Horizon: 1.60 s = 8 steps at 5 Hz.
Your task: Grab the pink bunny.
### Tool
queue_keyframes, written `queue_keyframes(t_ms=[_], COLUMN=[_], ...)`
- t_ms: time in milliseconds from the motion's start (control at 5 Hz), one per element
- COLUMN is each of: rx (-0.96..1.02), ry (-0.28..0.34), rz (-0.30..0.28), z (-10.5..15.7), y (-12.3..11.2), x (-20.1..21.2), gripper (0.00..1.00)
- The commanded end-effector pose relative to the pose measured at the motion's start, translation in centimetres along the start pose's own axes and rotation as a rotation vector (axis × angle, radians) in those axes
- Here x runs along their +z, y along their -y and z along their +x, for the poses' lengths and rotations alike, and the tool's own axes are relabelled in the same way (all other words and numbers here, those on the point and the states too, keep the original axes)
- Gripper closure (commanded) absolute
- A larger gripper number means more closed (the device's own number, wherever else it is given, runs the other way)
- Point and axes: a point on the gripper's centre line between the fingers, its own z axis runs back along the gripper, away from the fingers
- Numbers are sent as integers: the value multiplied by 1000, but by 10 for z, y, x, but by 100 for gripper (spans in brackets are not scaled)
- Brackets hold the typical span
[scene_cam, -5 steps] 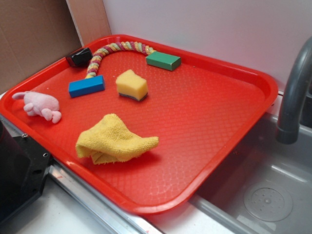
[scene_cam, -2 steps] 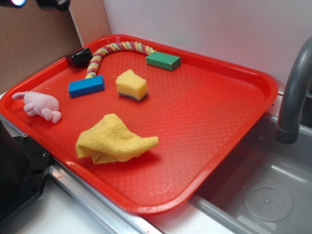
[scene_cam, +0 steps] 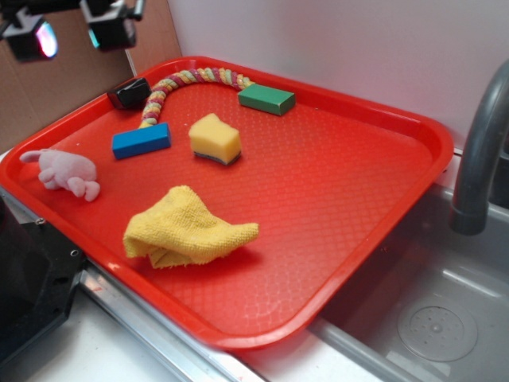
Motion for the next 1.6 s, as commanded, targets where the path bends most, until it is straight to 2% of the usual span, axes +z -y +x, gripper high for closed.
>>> queue_keyframes(t_ms=[0,200,400,600,1000,1200,1400], rx=[256,260,279,272,227,186,137], ry=[-44,-31,-17,-29,-14,4,24], rz=[74,89,84,159,207,224,233], z=[1,11,5,-19,-22,-29,-34], y=[-40,-41,-44,-69,-50,-37,-27], x=[-31,-45,-72,-87,-91,-90,-89], gripper=[0,0,0,0,0,100,100])
